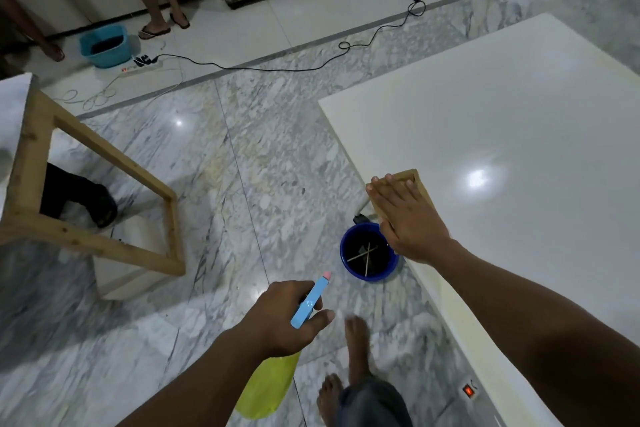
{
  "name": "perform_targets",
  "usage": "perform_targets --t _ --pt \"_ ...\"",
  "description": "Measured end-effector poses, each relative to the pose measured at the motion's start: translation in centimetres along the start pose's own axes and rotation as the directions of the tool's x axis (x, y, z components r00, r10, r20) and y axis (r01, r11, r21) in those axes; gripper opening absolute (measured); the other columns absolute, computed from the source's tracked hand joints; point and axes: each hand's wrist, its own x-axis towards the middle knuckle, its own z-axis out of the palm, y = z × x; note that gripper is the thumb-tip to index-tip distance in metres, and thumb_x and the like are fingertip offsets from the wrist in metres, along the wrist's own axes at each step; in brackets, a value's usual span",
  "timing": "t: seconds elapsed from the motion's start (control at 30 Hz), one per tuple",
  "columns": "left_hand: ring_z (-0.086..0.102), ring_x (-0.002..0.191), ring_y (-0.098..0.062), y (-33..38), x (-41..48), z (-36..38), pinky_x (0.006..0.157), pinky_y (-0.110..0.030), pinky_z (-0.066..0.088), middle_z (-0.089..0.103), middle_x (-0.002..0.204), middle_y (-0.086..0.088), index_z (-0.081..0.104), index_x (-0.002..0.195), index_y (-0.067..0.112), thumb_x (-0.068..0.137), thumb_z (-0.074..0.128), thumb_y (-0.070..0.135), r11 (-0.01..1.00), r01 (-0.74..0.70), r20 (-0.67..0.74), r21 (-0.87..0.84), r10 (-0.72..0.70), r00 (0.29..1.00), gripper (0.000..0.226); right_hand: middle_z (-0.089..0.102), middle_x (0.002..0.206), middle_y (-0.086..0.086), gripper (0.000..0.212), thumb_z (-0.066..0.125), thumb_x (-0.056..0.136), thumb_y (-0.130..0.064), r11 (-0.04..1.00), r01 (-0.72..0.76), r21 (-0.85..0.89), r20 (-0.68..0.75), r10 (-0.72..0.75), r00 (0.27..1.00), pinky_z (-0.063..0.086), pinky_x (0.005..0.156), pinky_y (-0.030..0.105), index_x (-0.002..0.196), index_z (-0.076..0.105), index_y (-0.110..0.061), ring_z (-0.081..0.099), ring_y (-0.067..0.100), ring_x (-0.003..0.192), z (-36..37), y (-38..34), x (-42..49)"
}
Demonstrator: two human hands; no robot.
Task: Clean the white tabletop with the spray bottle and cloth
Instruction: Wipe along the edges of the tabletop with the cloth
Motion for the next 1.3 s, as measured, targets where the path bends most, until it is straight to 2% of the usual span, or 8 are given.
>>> perform_targets --t 0.17,0.27,0.43,0.63,0.87,1.03,1.17,1.3 --pt "0.051 0.06 -0.007 1.8 -2.6 3.0 0.059 -0.023 0.042 0.069 0.079 -0.008 0.066 0.084 0.014 0.09 0.072 0.05 0.999 -0.017 0.019 -0.029 0.017 1.0 0.037 0.013 0.167 0.006 0.069 0.031 0.097 -0.036 0.999 -0.049 -0.017 -0.001 0.049 0.999 0.013 0.124 0.048 0.159 0.011 -0.013 0.005 0.022 0.154 0.2 -0.6 -5.7" --pt "0.051 0.059 -0.007 2.5 -3.8 4.4 0.058 -0.02 0.04 0.069 0.079 -0.007 0.066 0.085 0.014 0.091 0.072 0.05 1.0 -0.022 0.003 -0.008 0.022 1.0 0.036 0.01 0.167 0.011 0.07 0.029 0.098 -0.038 0.997 -0.066 -0.027 0.005 0.066 0.998 0.009 0.125 0.047 0.158 0.009 -0.008 0.003 0.024 0.154 0.4 -0.9 -7.4" --pt "0.053 0.06 -0.008 3.8 -6.7 7.0 0.059 -0.023 0.042 0.07 0.078 -0.006 0.065 0.084 0.016 0.089 0.072 0.052 1.0 -0.001 -0.028 0.026 0.002 1.0 0.038 0.008 0.167 0.008 0.07 0.029 0.098 -0.039 0.999 -0.03 -0.033 0.024 0.031 0.999 0.011 0.124 0.048 0.158 0.01 -0.01 0.002 0.022 0.155 0.7 -0.9 -11.6" --pt "0.053 0.06 -0.009 6.9 -11.4 12.7 0.061 -0.025 0.045 0.071 0.08 -0.007 0.065 0.083 0.017 0.089 0.074 0.05 0.997 0.059 -0.043 0.043 -0.057 0.997 0.035 0.007 0.167 0.007 0.071 0.027 0.097 -0.041 1.0 0.001 -0.02 0.051 0.0 0.999 0.007 0.125 0.046 0.159 0.008 -0.01 0.0 0.021 0.155 0.8 -1.2 -20.9" --pt "0.054 0.058 -0.008 11.9 -16.3 20.1 0.06 -0.029 0.048 0.068 0.073 -0.002 0.065 0.082 0.017 0.089 0.072 0.051 1.0 0.018 -0.024 0.022 -0.017 1.0 0.035 0.007 0.167 0.007 0.073 0.03 0.096 -0.041 1.0 0.005 -0.007 0.056 -0.005 0.998 0.008 0.124 0.047 0.159 0.01 -0.012 0.001 0.021 0.155 1.1 -1.6 -31.0" --pt "0.067 0.069 -0.024 14.1 -19.9 23.4 0.067 -0.039 0.055 0.07 0.076 -0.006 0.066 0.084 0.016 0.091 0.072 0.048 0.999 0.002 0.009 0.038 -0.002 1.0 0.034 0.005 0.167 0.006 0.074 0.03 0.095 -0.042 1.0 -0.011 -0.003 0.063 0.011 0.998 0.008 0.124 0.047 0.159 0.007 -0.013 -0.001 0.02 0.155 1.6 -2.3 -37.0" --pt "0.069 0.069 -0.027 14.2 -22.5 25.1 0.067 -0.043 0.056 0.071 0.077 -0.006 0.064 0.081 0.017 0.089 0.072 0.049 0.998 -0.019 0.039 0.061 0.017 0.999 0.034 0.007 0.167 0.005 0.073 0.031 0.095 -0.042 0.999 -0.048 0.018 0.052 0.047 0.998 0.01 0.124 0.048 0.159 0.01 -0.013 0.0 0.019 0.155 1.8 -3.1 -41.8" --pt "0.062 0.065 -0.024 13.3 -25.6 26.7 0.065 -0.041 0.053 0.071 0.079 -0.007 0.063 0.08 0.022 0.087 0.072 0.052 0.995 -0.031 0.046 0.1 0.026 0.999 0.033 0.008 0.167 0.005 0.072 0.031 0.095 -0.041 0.996 -0.086 0.013 0.038 0.085 0.996 0.012 0.123 0.048 0.159 0.012 -0.012 0.001 0.019 0.155 2.2 -4.2 -47.0"
